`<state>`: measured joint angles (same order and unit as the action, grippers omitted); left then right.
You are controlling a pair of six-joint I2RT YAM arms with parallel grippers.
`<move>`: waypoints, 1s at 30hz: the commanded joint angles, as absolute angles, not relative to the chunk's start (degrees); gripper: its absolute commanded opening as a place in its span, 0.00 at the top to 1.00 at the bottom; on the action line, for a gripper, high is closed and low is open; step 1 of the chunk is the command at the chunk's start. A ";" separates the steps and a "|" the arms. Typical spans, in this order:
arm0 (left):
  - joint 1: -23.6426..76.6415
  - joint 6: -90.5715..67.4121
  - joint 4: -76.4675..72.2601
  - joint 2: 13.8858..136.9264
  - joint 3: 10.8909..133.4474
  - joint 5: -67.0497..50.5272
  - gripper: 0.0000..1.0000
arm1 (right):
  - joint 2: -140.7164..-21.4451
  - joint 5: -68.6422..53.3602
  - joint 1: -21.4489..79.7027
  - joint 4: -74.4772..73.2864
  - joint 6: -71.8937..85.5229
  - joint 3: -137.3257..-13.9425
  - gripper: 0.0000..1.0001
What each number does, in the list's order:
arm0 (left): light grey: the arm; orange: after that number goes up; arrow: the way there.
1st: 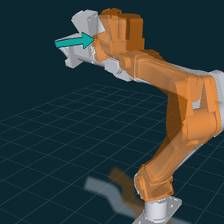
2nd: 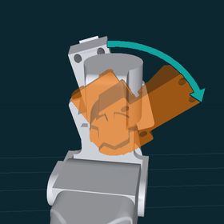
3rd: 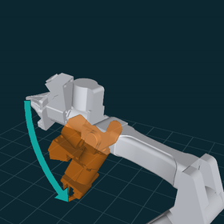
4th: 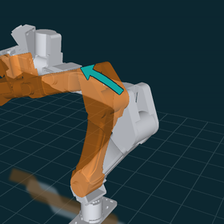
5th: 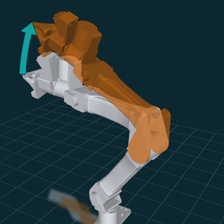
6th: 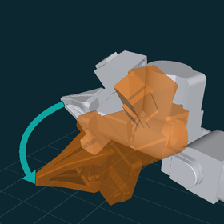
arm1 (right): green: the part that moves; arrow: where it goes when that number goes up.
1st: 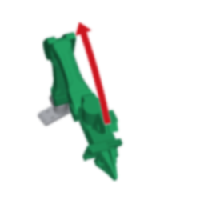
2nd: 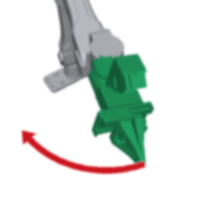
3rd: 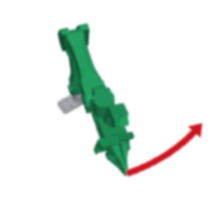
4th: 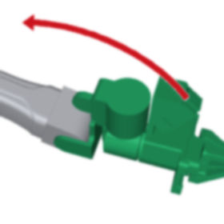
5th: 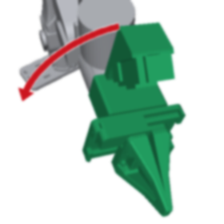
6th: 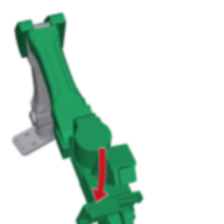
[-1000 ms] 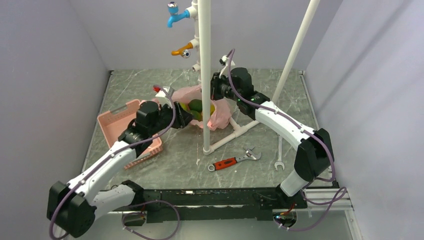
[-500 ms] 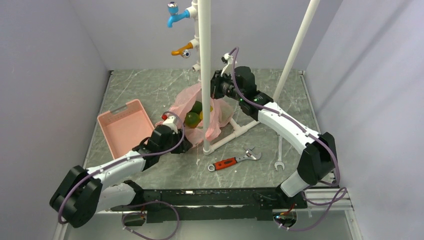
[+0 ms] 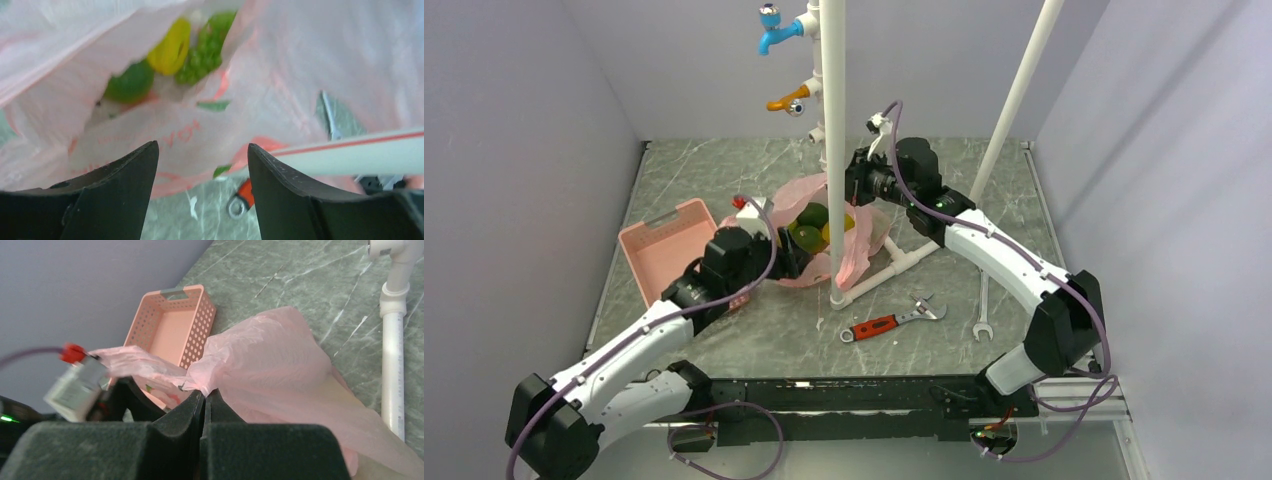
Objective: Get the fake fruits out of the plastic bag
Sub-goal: Take out the fake fruit from the plastic bag.
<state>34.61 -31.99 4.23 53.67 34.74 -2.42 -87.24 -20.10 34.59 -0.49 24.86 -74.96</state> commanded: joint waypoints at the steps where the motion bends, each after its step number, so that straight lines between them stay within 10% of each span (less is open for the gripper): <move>1: 34.80 -26.16 8.67 57.64 43.61 2.11 0.30 | -83.79 -21.93 34.59 1.18 24.31 -73.96 1.00; 30: 38.80 -30.54 7.66 96.19 61.25 25.63 0.35 | -78.32 -25.61 34.97 3.78 23.41 -61.83 1.00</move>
<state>38.72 -29.47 7.55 94.61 59.18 22.81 -80.97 -24.14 34.72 0.54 24.40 -63.68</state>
